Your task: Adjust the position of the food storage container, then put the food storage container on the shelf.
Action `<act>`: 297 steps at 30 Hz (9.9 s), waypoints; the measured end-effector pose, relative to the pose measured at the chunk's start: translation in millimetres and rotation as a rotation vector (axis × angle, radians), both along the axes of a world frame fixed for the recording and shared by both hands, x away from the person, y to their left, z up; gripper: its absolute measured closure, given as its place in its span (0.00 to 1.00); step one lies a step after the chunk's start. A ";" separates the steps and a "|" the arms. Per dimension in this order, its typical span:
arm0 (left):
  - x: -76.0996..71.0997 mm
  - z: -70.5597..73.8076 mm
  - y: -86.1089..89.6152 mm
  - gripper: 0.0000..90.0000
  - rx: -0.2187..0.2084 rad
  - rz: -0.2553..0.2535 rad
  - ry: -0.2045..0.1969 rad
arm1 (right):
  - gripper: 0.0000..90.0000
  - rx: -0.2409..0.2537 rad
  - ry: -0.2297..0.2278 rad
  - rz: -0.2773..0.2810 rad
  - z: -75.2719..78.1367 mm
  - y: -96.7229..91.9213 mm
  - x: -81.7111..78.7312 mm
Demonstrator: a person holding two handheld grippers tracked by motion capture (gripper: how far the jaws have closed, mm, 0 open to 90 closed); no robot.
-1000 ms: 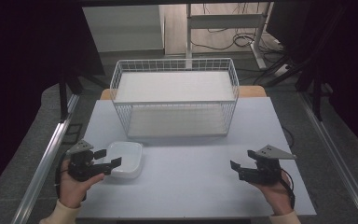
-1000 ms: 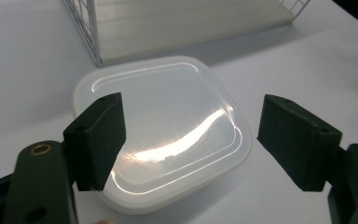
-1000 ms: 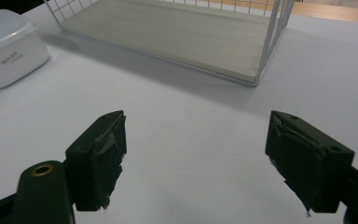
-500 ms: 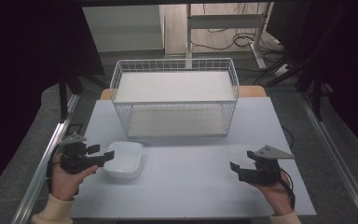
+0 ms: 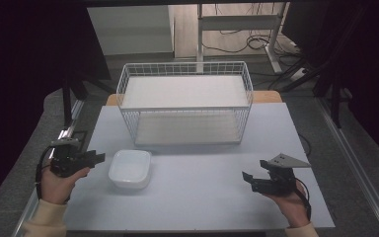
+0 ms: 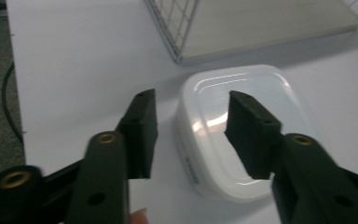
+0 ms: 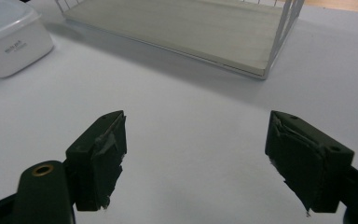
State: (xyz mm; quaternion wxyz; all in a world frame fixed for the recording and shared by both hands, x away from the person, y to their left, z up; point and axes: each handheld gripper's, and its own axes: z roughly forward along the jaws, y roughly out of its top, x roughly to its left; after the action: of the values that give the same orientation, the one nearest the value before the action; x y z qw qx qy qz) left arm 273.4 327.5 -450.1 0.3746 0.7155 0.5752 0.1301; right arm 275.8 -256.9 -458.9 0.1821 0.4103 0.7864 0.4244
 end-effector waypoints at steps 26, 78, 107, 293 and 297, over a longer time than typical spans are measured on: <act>36.4 -46.5 3.3 1.00 0.017 -0.009 0.131 | 0.23 -0.021 -0.005 -0.031 -1.4 -4.9 1.0; 60.3 -48.1 -90.6 1.00 -0.004 -0.243 0.161 | 0.23 -0.047 0.008 -0.031 -1.9 0.3 -0.6; 67.1 -43.2 -177.4 1.00 0.025 -0.449 0.165 | 0.23 -0.055 0.015 -0.037 -3.8 0.4 -0.3; 36.8 -58.0 -187.1 0.72 -0.452 -0.342 0.261 | 0.72 0.356 0.496 0.006 -34.9 84.2 42.8; 32.7 -54.4 -186.0 0.75 -0.452 -0.338 0.238 | 0.77 0.385 0.507 0.006 -33.1 80.3 39.8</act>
State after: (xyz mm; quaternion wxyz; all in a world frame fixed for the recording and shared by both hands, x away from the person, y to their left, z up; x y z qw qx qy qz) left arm 306.1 141.5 -504.5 0.4707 0.7099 0.5020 -0.1502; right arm 315.6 -176.6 -492.0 -0.1017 0.5277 0.7132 0.4501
